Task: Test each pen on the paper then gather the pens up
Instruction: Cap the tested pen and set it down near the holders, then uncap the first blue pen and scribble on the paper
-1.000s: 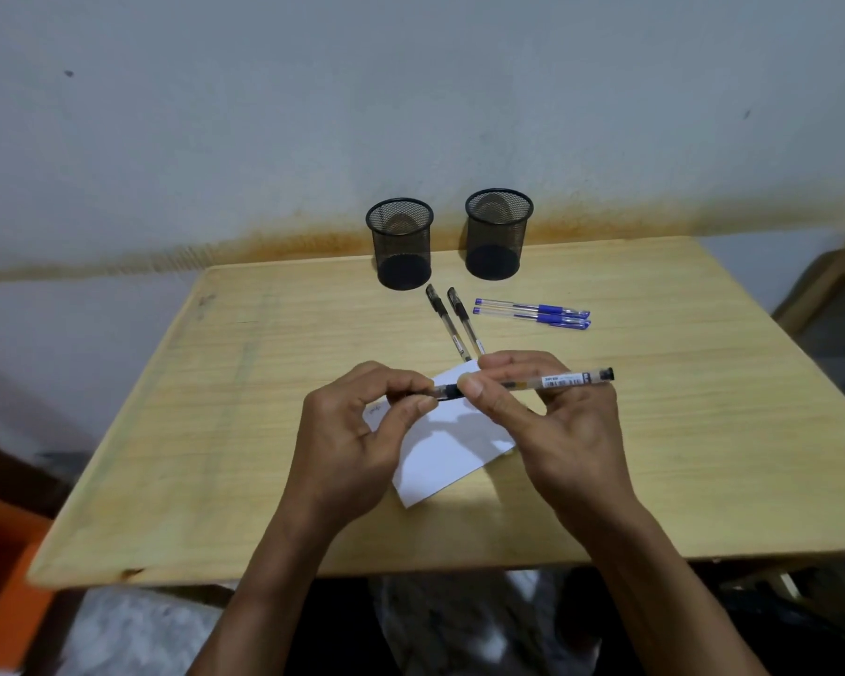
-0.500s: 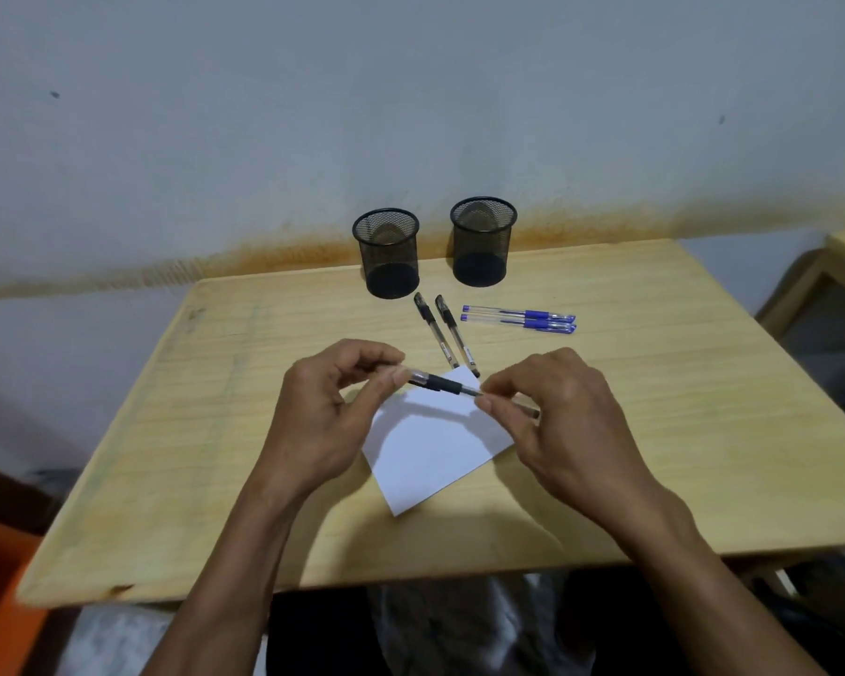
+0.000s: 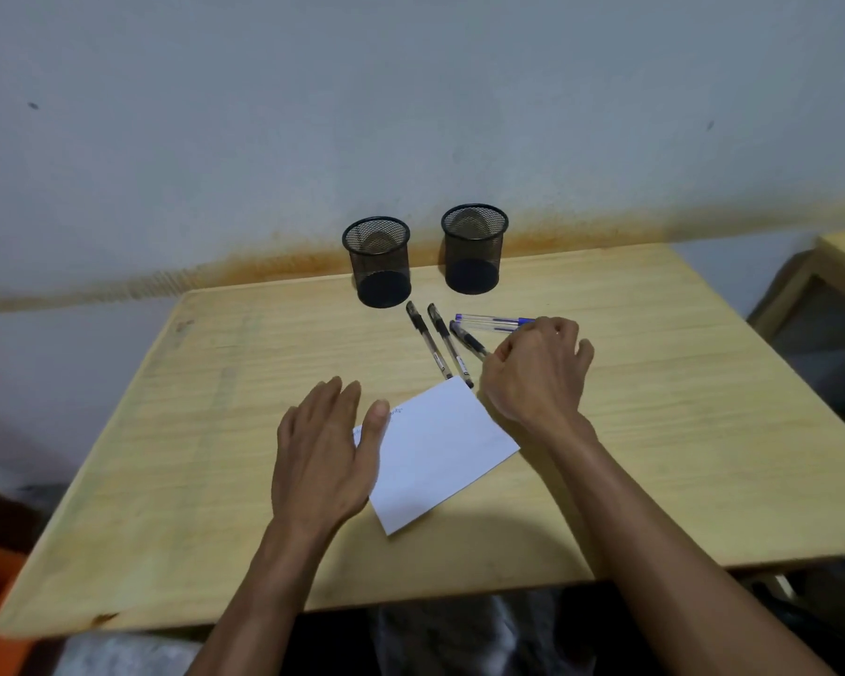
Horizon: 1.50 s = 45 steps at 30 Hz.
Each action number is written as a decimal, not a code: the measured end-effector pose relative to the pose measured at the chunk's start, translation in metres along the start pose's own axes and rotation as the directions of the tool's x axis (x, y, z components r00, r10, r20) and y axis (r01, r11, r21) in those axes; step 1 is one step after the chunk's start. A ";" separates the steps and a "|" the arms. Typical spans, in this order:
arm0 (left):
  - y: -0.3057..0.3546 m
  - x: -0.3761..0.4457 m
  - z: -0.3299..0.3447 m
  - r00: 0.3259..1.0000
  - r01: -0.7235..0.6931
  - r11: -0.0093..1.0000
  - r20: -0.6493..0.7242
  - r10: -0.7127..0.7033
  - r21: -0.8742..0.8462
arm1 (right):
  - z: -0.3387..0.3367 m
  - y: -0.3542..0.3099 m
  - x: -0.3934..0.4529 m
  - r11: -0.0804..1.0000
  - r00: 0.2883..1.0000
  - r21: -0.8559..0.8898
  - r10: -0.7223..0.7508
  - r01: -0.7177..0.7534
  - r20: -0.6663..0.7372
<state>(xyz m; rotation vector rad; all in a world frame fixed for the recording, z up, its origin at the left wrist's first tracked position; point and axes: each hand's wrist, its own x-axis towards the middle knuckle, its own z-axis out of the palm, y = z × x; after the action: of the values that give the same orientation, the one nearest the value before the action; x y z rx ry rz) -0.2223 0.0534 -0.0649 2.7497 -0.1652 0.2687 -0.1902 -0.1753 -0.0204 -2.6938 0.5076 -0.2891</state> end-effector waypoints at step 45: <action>0.004 -0.002 -0.001 1.000 0.012 0.998 0.000 -0.012 0.064 | -0.019 0.047 0.054 1.000 0.999 -0.002 0.018 -0.018 0.040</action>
<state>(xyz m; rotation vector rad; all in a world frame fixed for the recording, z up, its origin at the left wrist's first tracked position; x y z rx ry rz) -0.2244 0.0503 -0.0634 2.8136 -0.1418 0.2747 -0.1606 -0.2430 -0.0155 -2.6899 0.5198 -0.2291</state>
